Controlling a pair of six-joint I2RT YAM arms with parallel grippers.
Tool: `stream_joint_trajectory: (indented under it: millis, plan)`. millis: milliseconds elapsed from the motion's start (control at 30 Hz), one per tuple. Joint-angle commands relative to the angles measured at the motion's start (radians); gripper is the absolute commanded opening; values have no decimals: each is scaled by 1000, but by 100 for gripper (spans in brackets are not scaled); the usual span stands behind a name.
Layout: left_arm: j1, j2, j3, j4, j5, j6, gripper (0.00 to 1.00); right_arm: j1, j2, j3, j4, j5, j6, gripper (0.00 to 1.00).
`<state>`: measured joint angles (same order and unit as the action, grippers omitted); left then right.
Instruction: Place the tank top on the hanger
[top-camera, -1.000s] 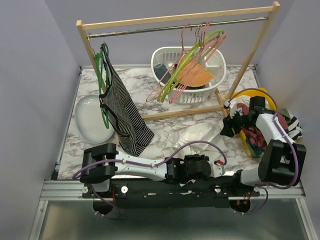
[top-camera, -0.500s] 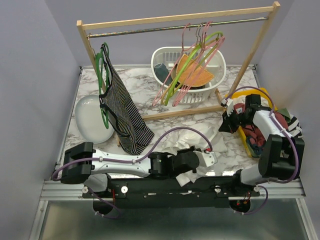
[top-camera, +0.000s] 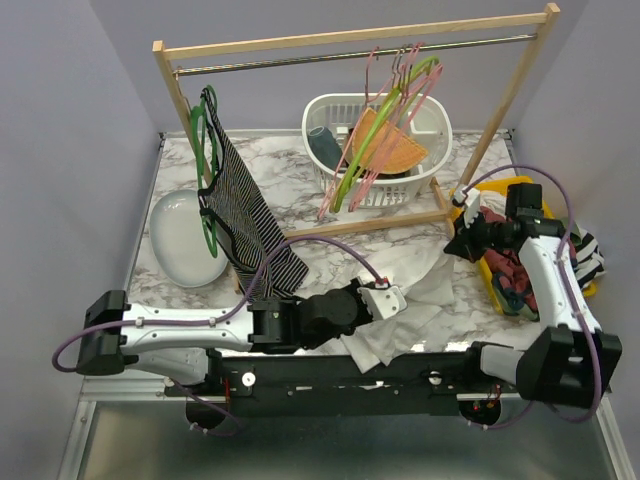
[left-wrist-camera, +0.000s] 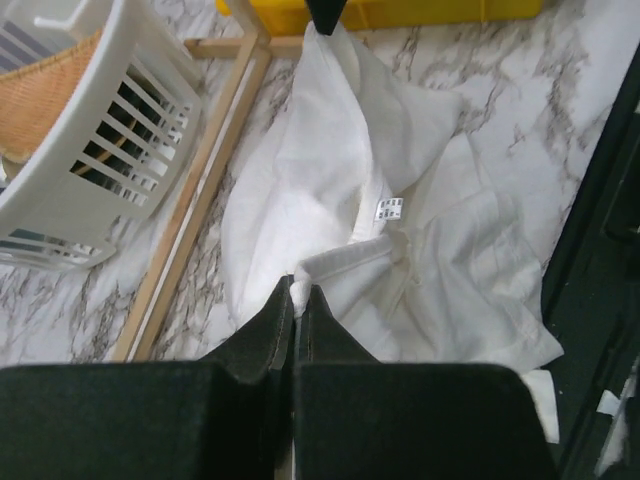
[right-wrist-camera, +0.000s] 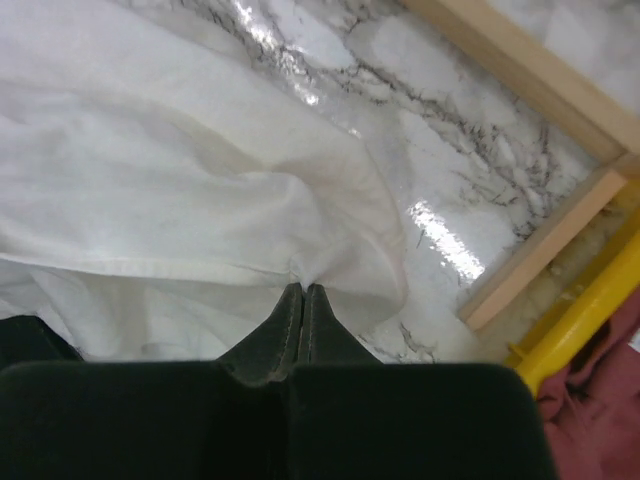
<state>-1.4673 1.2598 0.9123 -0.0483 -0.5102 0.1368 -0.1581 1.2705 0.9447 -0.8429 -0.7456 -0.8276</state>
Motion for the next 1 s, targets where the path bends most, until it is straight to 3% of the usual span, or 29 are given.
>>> stream_joint_trajectory:
  millis: [0,167,333,400,700,867,967]
  plan:
    - [2,-140,19,24,99,19,0,5,-202,143,-76,-26,83,0]
    - [5,-261,94,-18,167,60,0,5,-405,314,-87,-8,174,1]
    - [4,-347,135,-68,210,84,0,3,-431,514,-119,6,257,1]
    - [5,-364,122,-82,207,75,0,5,-424,519,-137,-12,280,0]
    - [5,-445,-211,25,208,-133,0,12,-390,119,-105,-112,277,0]
    - [5,-453,-401,177,135,-233,0,97,-323,-50,19,-23,294,0]
    - [22,-451,-443,199,33,-264,25,106,-274,-75,76,-3,332,6]
